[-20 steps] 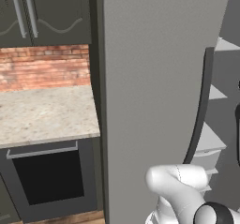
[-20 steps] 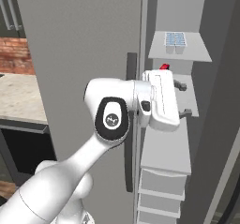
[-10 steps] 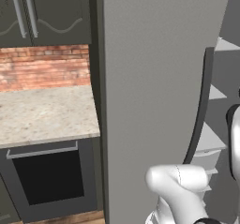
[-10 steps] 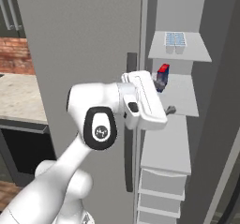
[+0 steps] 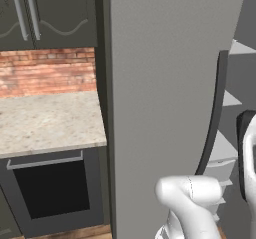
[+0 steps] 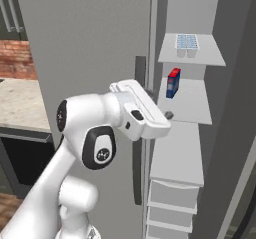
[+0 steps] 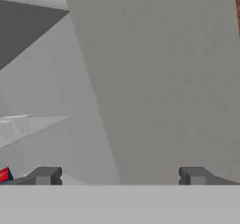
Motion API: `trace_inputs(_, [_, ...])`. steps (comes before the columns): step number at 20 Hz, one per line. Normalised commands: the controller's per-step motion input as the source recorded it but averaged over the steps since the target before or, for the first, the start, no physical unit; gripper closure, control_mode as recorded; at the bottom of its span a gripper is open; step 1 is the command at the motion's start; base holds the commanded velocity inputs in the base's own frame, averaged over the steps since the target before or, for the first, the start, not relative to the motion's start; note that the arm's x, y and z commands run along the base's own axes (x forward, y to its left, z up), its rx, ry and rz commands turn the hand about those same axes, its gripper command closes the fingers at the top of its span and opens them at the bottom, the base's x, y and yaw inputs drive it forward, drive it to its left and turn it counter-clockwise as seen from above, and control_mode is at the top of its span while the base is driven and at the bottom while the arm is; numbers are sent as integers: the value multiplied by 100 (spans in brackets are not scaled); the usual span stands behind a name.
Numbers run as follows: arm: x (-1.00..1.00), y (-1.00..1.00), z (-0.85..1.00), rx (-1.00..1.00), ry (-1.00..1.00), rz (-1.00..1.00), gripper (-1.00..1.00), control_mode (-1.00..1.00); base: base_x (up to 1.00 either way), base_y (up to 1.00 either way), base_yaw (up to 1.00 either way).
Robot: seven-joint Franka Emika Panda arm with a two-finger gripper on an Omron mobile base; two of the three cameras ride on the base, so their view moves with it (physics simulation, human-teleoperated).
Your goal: Open the freezer door, pick up the ice cube tray from the freezer, and place it on the dining counter.
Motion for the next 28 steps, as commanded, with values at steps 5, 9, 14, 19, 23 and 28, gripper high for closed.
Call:
trace_inputs(5, [0,47,0,8,15,27,-100,-100,0,0,0])
trace_inputs(9, [0,50,9,7,20,24,-100,-100,0,0,0])
trace_inputs(14, [0,51,7,7,22,24,-100,-100,0,0,0])
trace_inputs(19, [0,45,0,7,16,25,-100,-100,0,0,0])
trace_inputs(23, [0,49,0,6,12,24,-100,-100,0,0,0])
trace_inputs(28, [0,54,0,1,9,13,-100,-100,0,0,0])
